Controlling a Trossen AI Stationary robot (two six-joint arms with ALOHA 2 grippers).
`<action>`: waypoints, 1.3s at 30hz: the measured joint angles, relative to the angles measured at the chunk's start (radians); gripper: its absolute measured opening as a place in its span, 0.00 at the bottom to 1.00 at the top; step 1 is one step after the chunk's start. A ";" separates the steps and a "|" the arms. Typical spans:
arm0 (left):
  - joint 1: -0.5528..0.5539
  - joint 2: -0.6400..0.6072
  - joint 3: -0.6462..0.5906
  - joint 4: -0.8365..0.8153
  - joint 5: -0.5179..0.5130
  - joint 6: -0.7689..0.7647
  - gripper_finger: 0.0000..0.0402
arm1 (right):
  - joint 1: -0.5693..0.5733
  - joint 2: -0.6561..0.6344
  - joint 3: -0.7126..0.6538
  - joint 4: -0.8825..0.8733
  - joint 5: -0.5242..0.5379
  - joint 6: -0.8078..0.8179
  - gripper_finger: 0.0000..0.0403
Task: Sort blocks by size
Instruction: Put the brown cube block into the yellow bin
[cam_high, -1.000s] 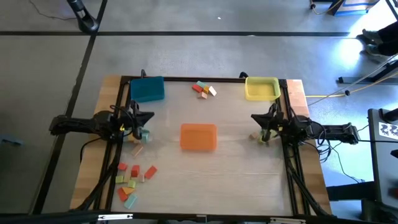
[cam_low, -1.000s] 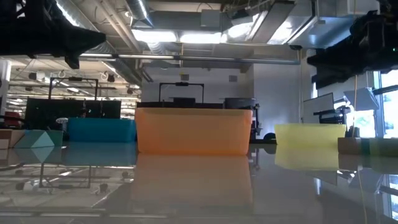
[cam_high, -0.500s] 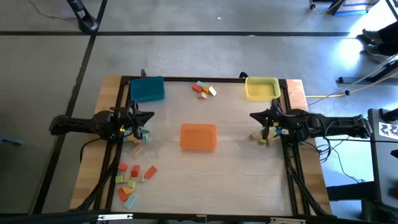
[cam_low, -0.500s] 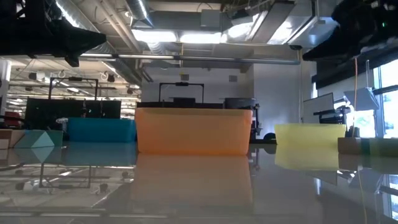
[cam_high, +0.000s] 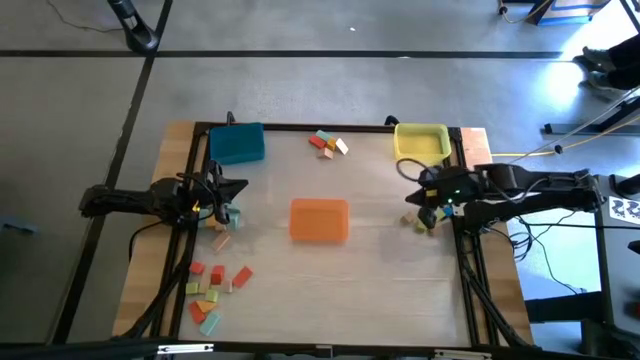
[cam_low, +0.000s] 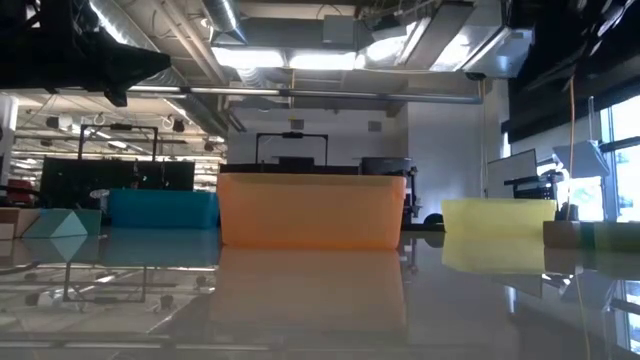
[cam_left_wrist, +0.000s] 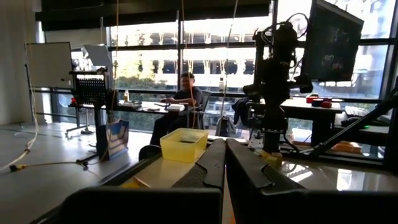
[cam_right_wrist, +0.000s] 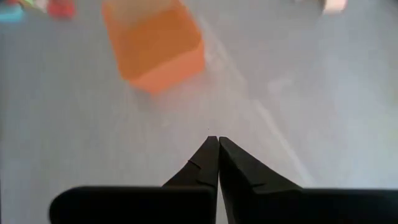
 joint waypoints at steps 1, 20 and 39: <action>0.000 0.000 0.000 0.000 0.000 0.011 0.00 | 0.000 0.020 0.000 -0.009 -0.006 0.011 0.03; 0.000 0.000 0.000 -0.001 0.000 0.009 0.00 | 0.001 0.378 0.000 -0.179 -0.029 -0.243 0.71; 0.000 0.000 0.000 -0.003 0.001 -0.012 0.00 | 0.000 0.440 -0.089 -0.095 0.034 -0.403 0.79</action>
